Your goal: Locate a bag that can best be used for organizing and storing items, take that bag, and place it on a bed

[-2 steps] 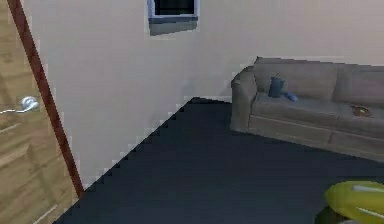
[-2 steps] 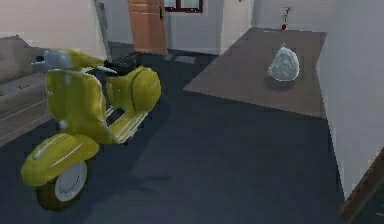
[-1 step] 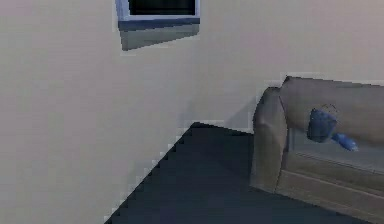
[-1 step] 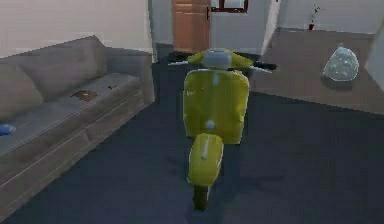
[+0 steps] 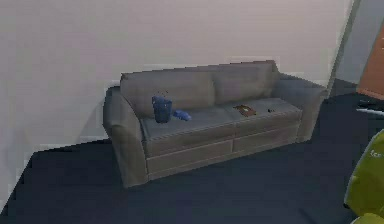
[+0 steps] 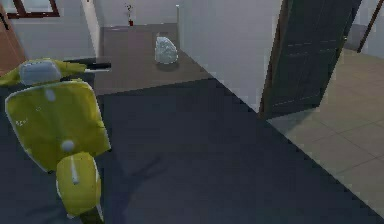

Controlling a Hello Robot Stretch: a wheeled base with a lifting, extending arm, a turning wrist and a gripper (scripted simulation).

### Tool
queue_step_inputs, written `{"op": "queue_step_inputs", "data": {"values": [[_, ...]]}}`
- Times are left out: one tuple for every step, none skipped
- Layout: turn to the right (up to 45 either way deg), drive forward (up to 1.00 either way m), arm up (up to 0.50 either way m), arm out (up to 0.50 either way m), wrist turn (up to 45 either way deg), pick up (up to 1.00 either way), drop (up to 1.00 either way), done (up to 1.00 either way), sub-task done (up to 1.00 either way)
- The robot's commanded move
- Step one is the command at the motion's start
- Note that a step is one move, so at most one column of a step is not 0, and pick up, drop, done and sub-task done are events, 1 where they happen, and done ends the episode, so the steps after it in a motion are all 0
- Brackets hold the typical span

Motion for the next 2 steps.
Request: {"op": "queue_step_inputs", "data": {"values": [[6.0, 0.0, 0.0, 0.0, 0.0, 0.0, 0.0, 0.0, 0.0], [0.0, 0.95, 0.0, 0.0, 0.0, 0.0, 0.0, 0.0, 0.0]]}}
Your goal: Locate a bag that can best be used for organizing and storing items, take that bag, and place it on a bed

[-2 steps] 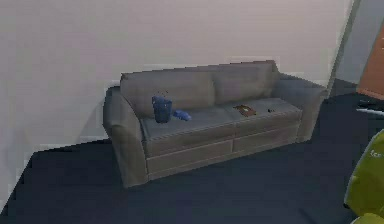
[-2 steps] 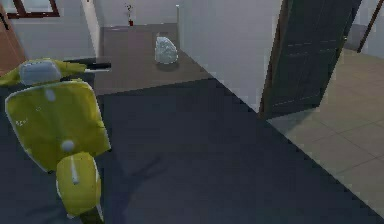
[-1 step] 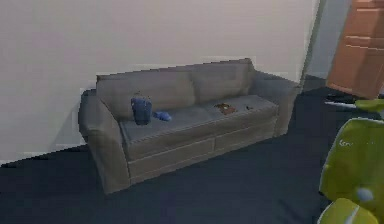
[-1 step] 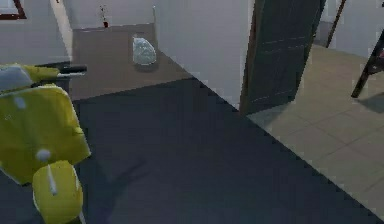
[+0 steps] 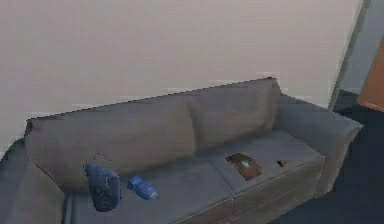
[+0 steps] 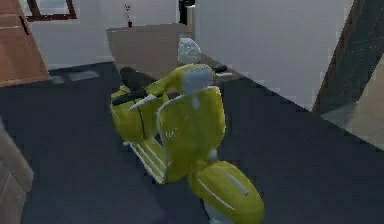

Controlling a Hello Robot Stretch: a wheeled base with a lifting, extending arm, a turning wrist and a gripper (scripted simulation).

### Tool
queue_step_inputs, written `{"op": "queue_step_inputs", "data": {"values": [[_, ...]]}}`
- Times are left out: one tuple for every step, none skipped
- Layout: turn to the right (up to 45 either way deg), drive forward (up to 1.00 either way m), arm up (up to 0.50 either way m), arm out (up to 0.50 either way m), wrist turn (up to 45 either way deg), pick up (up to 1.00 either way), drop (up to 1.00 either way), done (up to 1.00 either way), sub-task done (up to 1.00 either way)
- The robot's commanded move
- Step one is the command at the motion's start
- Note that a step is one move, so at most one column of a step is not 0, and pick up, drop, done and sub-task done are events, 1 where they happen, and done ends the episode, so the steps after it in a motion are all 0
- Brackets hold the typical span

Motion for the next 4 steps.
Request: {"op": "queue_step_inputs", "data": {"values": [[-45.0, 0.0, 0.0, 0.0, 0.0, 0.0, 0.0, 0.0, 0.0], [-45.0, 0.0, 0.0, 0.0, 0.0, 0.0, 0.0, 0.0, 0.0], [-24.0, 0.0, 0.0, 0.0, 0.0, 0.0, 0.0, 0.0, 0.0], [27.0, 0.0, 0.0, 0.0, 0.0, 0.0, 0.0, 0.0, 0.0]]}}
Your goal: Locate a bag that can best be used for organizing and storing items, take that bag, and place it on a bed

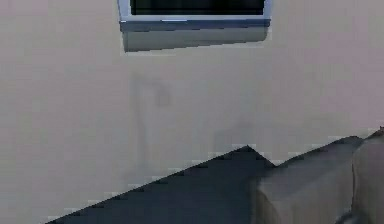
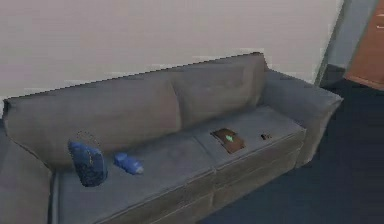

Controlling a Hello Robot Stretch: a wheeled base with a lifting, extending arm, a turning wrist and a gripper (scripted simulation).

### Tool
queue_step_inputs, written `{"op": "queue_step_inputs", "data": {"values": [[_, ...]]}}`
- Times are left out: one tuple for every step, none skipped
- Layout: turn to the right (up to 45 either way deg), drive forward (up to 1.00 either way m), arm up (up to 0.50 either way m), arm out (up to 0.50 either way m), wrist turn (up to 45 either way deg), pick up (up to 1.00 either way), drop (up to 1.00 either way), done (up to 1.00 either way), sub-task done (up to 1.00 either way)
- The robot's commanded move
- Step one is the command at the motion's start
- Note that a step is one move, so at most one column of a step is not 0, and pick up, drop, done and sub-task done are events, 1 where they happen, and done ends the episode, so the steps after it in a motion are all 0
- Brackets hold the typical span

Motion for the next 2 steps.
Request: {"op": "queue_step_inputs", "data": {"values": [[0.0, 0.75, 0.0, 0.0, 0.0, 0.0, 0.0, 0.0, 0.0], [15.0, 0.0, 0.0, 0.0, 0.0, 0.0, 0.0, 0.0, 0.0]]}}
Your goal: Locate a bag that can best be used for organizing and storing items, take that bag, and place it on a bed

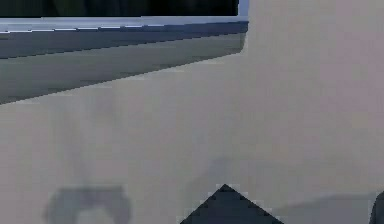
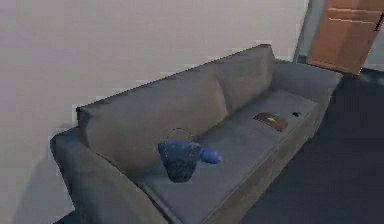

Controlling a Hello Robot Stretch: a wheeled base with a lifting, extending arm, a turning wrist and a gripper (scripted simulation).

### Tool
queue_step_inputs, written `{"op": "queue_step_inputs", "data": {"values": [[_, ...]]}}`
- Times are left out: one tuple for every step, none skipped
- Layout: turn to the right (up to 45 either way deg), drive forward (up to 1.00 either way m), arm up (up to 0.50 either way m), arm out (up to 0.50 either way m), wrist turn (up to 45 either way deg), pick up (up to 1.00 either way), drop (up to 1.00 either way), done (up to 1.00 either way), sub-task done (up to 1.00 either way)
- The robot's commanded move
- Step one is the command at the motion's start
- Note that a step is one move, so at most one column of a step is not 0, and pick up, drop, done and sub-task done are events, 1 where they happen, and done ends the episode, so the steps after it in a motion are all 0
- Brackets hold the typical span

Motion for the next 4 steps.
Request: {"op": "queue_step_inputs", "data": {"values": [[0.0, 0.2, 0.0, 0.0, 0.0, 0.0, 0.0, 0.0, 0.0], [33.0, 0.0, 0.0, 0.0, 0.0, 0.0, 0.0, 0.0, 0.0], [0.0, 0.7, 0.0, 0.0, 0.0, 0.0, 0.0, 0.0, 0.0], [18.0, 0.0, 0.0, 0.0, 0.0, 0.0, 0.0, 0.0, 0.0]]}}
